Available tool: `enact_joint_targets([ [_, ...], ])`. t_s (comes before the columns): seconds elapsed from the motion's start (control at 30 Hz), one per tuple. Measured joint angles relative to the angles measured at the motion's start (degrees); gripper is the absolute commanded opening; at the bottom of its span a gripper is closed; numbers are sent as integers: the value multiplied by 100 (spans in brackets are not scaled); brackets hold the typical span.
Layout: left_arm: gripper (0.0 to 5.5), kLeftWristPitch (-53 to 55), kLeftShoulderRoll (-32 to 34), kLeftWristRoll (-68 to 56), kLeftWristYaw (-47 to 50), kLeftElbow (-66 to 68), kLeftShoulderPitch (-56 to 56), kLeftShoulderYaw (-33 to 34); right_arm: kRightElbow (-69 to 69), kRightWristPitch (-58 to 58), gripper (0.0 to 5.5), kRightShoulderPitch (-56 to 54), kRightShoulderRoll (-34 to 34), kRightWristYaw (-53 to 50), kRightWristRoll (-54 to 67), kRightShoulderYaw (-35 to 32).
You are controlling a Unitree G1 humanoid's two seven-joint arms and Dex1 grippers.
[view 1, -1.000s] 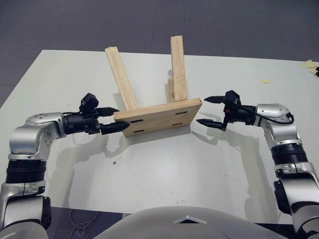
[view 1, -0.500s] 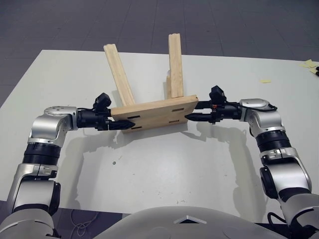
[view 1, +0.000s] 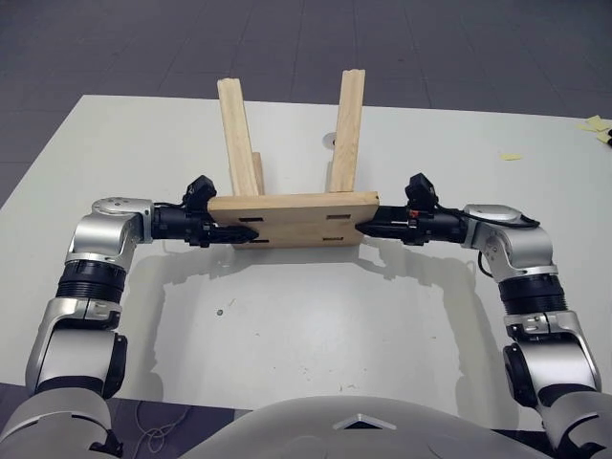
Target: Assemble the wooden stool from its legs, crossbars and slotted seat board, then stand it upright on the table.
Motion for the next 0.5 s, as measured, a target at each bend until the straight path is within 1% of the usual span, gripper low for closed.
enact_joint_targets([
  [0.03, 294, 222, -11, -73, 48, -139, 5, 65, -189, 205, 203, 86, 4, -145, 146, -154],
  [0.07, 291, 573, -31, -263, 150, -399, 6, 229, -508, 612, 203, 205, 47, -412, 472, -478],
  [0.1, 287, 694, -37, -362, 183, -505, 4, 309, -623, 751, 203, 237, 65, -511, 611, -622],
  [0.2, 265, 1515, -188, -929, 576, -1081, -26, 890, -1176, 1738, 203, 338, 289, -1388, 1577, -1541],
  [0.23, 257, 1890, -304, -1159, 801, -1281, -68, 1172, -1328, 2066, 203, 342, 411, -1856, 2045, -1894],
  [0.27, 249, 2117, -384, -1294, 957, -1404, -107, 1333, -1389, 2157, 203, 355, 471, -2228, 2415, -2067],
  [0.37, 236, 2756, -669, -1531, 1410, -1660, -287, 1780, -1557, 2192, 202, 462, 603, -3453, 3591, -2385],
  [0.5, 226, 3290, -1109, -1559, 1996, -1684, -732, 2287, -1869, 1700, 186, 659, 778, -4970, 4899, -2434],
])
